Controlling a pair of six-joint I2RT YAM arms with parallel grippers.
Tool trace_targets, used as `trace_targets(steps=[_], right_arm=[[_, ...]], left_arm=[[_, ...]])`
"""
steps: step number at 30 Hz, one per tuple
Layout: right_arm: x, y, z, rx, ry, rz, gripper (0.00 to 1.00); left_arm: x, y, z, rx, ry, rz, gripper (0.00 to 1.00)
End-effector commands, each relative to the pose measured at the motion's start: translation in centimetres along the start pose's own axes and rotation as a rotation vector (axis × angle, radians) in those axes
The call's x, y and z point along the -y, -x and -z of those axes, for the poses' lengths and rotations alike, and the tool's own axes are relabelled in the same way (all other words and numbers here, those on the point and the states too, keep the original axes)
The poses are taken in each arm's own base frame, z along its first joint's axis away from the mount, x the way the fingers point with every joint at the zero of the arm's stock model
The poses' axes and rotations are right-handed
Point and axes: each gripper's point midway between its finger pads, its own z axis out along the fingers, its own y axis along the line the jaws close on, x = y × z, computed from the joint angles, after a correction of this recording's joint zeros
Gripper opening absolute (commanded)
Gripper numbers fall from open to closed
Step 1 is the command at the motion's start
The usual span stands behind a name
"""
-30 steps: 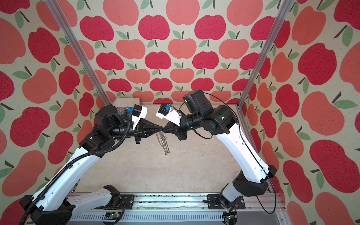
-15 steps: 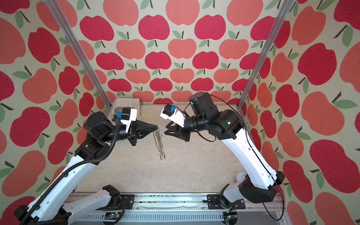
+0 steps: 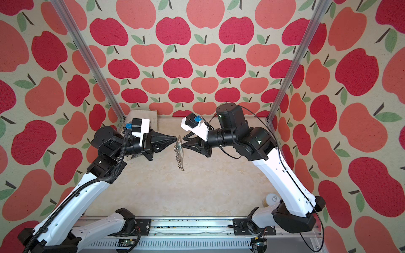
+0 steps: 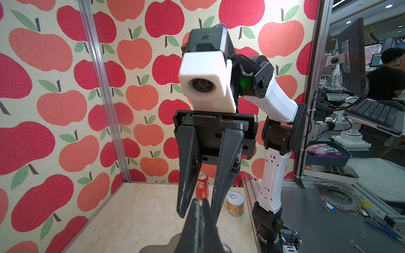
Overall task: Attach keys to a key ring
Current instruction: Insert the key into the keyring.
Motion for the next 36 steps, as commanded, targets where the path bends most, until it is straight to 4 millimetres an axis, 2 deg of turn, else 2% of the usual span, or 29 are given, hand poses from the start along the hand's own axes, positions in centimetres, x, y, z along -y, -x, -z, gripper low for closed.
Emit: trace_targets(steps=[1,11,32,36], right_arm=[[-0.4,1.7,1.0,0.075,0.007,0.019,0.29],[-1.3,2.0,0.8,0.092,0.076,0.016,0.22],[-1.1,1.7,0.3,0.095,0.076,-0.015,0.0],[-1.1,1.8,0.2,0.108,0.081,-0.022,0.0]], left_arm=[[0.5,1.0,0.1,0.039,-0.031,-0.039,0.0],[0.5,1.4,0.0,0.064,-0.039,-0.052,0.0],[0.2,2.3,0.1,0.112,-0.011,-0.08,0.0],[0.0,2.5,0.1,0.13,-0.003,-0.087,0.0]])
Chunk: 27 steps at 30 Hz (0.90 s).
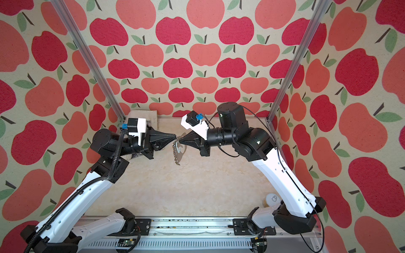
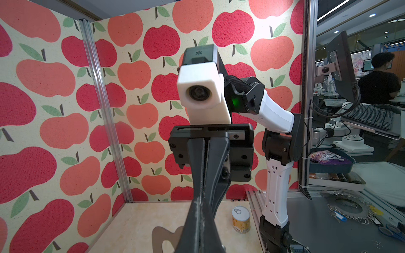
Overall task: Attach keys to a key ring
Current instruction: Insert the key into the keyring.
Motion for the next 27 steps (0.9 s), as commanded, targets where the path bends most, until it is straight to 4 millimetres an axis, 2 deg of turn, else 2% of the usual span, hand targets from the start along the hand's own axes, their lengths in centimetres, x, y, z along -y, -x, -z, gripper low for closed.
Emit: trace_targets(steps=[1,9,20,25,27], right_arm=[[-0.5,0.6,0.4,0.032,0.017,-0.015,0.0],[-0.5,0.6,-0.8,0.056,0.048,-0.038,0.0],[-0.4,0.9,-2.1,0.089,0.081,-0.057,0.0],[0.1,0.0,-1.9,0.052,0.035,-0.061,0.0],[0.4,-0.4,-1.5,0.034,0.001,-0.057,0.04]], left_arm=[[-0.1,1.2,0.1,0.048,0.011,-0.034,0.0],[-0.5,1.6,0.1,0.09,0.02,-0.033,0.0],[-1.0,1.1,-0.2,0.125,0.016,-0.008,0.0],[-0.9,1.1,0.0,0.123,0.021,-0.013,0.0],[-0.8,1.2,0.1,0.125,0.023,-0.015,0.0]])
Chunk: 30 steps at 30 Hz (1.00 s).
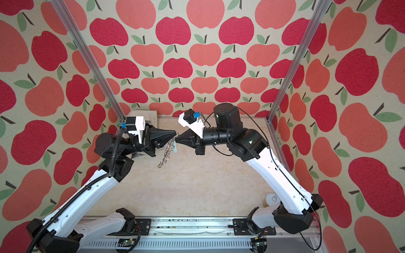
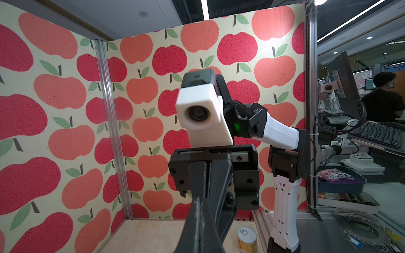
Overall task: Attach keys to a key ring
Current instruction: Insert the key into the keyring.
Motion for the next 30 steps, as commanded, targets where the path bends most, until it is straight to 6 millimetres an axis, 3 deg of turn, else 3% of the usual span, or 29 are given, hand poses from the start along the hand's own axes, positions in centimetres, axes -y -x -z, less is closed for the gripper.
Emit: trace_targets(steps=[1,6,12,30], right_arm=[[-0.1,-0.6,0.5,-0.024,-0.033,0.001,0.09],[0.2,-0.2,2.0,-0.012,-0.082,0.011,0.26],[0.0,0.5,2.7,0.033,-0.064,-0.014,0.28],[0.1,0.0,1.6,0.14,0.015,-0.169,0.35]], left_arm=[[0.2,0.6,0.3,0.027,0.003,-0.021,0.0],[0.3,0.8,0.4,0.035,0.0,-0.019,0.0],[0.4,1.0,0.5,0.041,0.0,-0.024,0.0],[0.2,1.0,0.6,0.037,0.015,-0.036,0.0]])
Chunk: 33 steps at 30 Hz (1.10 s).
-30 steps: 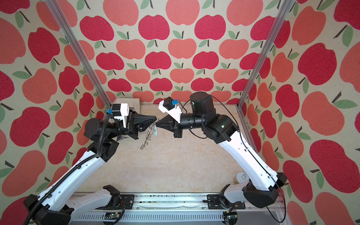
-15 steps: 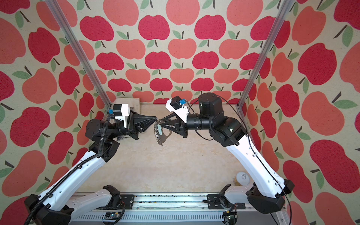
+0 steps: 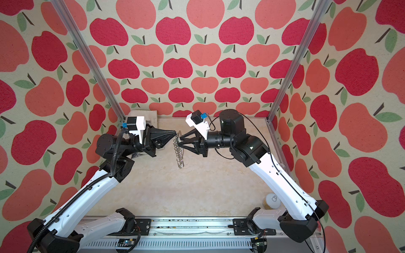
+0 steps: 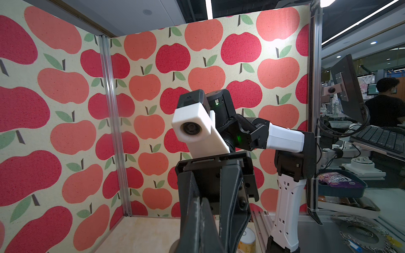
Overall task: Attach keys to a key ring
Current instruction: Insert the key into the keyring.
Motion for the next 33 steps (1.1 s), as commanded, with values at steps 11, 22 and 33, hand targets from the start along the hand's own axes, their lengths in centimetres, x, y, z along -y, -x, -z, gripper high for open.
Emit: trace_targets(steps=[11,22,33], right_arm=[[0.1,1.1,0.0,0.061,0.006,-0.011,0.28],[0.1,0.5,-0.5,0.043,0.011,-0.017,0.22],[-0.9,0.5,-0.1,-0.012,-0.016,0.052,0.01]], left_arm=[[0.8,1.8,0.5,0.049,0.003,-0.068,0.0],[0.8,2.0,0.5,0.052,0.003,-0.075,0.0],[0.8,1.9,0.6,0.05,0.008,-0.076,0.0]])
